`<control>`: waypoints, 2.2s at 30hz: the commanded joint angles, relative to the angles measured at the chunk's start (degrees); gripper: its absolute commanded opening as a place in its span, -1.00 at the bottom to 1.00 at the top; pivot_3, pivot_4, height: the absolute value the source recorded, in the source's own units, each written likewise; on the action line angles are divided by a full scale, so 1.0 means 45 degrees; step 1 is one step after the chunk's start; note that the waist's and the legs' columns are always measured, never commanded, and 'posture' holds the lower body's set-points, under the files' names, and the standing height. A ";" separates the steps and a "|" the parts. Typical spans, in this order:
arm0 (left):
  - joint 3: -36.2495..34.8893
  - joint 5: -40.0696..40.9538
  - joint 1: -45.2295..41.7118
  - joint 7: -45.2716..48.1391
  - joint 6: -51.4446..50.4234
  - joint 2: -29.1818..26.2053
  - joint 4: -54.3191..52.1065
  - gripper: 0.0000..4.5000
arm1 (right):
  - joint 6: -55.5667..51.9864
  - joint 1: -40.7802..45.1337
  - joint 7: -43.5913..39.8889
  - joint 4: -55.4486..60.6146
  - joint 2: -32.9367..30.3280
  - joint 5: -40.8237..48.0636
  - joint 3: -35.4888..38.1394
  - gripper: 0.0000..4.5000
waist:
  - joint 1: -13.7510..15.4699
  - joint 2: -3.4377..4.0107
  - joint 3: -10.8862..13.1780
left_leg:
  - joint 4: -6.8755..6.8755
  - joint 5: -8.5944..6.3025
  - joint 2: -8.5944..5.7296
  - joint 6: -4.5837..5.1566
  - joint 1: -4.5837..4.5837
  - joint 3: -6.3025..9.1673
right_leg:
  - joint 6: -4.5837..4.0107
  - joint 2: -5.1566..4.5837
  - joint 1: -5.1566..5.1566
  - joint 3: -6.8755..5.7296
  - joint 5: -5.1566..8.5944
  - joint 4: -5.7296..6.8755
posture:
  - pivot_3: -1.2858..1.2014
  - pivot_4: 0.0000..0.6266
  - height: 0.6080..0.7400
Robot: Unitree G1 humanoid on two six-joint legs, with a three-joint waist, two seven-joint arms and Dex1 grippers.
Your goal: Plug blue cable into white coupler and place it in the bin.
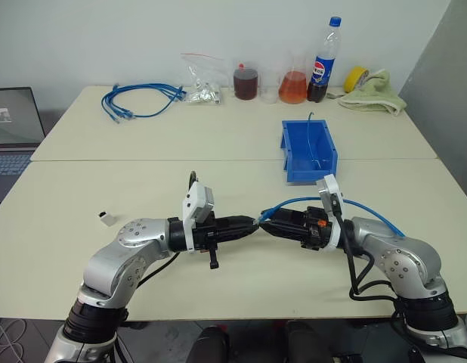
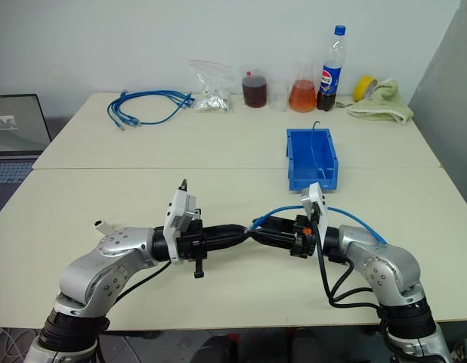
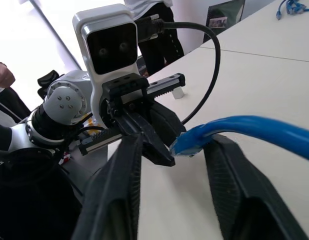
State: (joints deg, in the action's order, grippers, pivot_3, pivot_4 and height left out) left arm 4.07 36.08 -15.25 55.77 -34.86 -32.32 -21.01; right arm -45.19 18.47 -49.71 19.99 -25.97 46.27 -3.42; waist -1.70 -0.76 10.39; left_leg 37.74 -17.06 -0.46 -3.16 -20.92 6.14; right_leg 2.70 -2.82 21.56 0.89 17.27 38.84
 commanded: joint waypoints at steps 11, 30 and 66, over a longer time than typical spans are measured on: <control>-0.0168 0.0294 0.0120 0.0030 -0.0199 -0.0380 -0.0624 -0.93 | -0.0170 0.0116 -0.0006 0.0307 0.0243 0.0823 0.0422 -0.91 | 0.0001 0.0000 0.0001 | 0.0000 0.0000 0.0001 0.0000 0.0000 0.0000 | 0.0000 0.0001 0.0003 0.0001 0.0000 0.0001 | 0.03 -0.52 1.00; -0.0098 0.0398 -0.0029 -0.0127 -0.0381 -0.0511 -0.0905 -0.93 | -0.0322 -0.0157 0.0021 0.0504 -0.0024 0.0669 0.0083 -0.91 | -0.0001 0.0001 0.0002 | -0.0002 0.0000 0.0000 0.0000 -0.0001 -0.0001 | 0.0000 0.0001 0.0004 0.0001 0.0000 0.0000 | 0.03 -0.52 1.00; -0.0270 -0.0369 0.1010 0.0109 0.0551 -0.1707 -0.1212 1.00 | 0.1485 0.0265 -0.1044 -0.0405 -0.0894 -0.1130 0.0001 -0.91 | 0.0000 -0.0001 0.0025 | -0.0010 0.0000 0.0003 0.0000 -0.0007 -0.0007 | 0.0000 0.0001 0.0017 0.0009 0.0000 -0.0002 | 0.03 -0.52 1.00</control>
State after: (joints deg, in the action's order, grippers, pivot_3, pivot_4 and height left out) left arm 4.29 34.75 -11.09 56.70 -33.96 -39.87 -24.55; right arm -39.75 18.71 -53.65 17.54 -29.49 41.43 -4.48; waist -1.70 -0.77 10.50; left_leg 37.69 -17.06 -0.45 -3.16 -20.95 6.11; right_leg 2.70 -2.81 21.64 0.93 17.28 38.83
